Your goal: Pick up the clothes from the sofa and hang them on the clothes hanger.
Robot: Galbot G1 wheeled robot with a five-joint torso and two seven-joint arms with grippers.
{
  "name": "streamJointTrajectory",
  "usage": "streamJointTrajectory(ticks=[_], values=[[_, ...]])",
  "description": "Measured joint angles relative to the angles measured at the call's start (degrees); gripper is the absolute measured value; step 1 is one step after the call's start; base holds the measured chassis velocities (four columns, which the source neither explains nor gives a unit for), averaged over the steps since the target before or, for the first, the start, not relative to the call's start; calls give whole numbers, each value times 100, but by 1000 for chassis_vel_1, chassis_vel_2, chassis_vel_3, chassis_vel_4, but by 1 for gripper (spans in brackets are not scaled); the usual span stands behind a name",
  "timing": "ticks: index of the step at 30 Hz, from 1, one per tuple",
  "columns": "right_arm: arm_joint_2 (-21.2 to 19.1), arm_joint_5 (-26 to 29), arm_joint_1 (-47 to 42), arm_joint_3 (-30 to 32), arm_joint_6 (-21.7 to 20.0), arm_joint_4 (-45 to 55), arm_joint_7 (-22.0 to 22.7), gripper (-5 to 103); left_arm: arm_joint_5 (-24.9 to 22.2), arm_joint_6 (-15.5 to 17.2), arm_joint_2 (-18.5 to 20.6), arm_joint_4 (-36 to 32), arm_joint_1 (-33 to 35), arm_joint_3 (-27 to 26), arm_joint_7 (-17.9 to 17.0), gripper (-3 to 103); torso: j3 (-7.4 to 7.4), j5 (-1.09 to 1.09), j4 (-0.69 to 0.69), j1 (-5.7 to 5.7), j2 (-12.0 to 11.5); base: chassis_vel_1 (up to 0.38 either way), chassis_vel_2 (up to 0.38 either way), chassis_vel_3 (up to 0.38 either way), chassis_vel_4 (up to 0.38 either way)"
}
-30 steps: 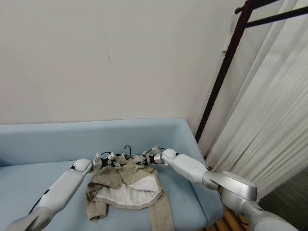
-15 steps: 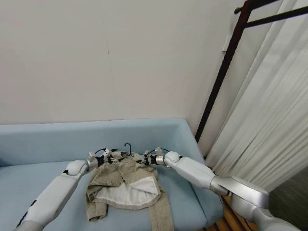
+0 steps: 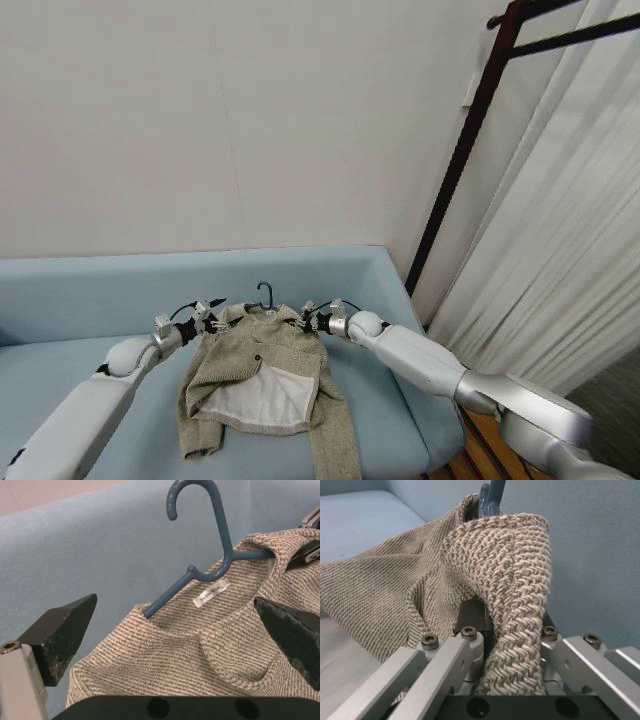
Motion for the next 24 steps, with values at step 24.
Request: streamJointTrajectory(ticks=[24], values=[[-102,-516,-146,439,120,628,195,10,-409,548,-526,-914,523,653,-3757,100,0,0,1,1,-1,0,0,0,0]])
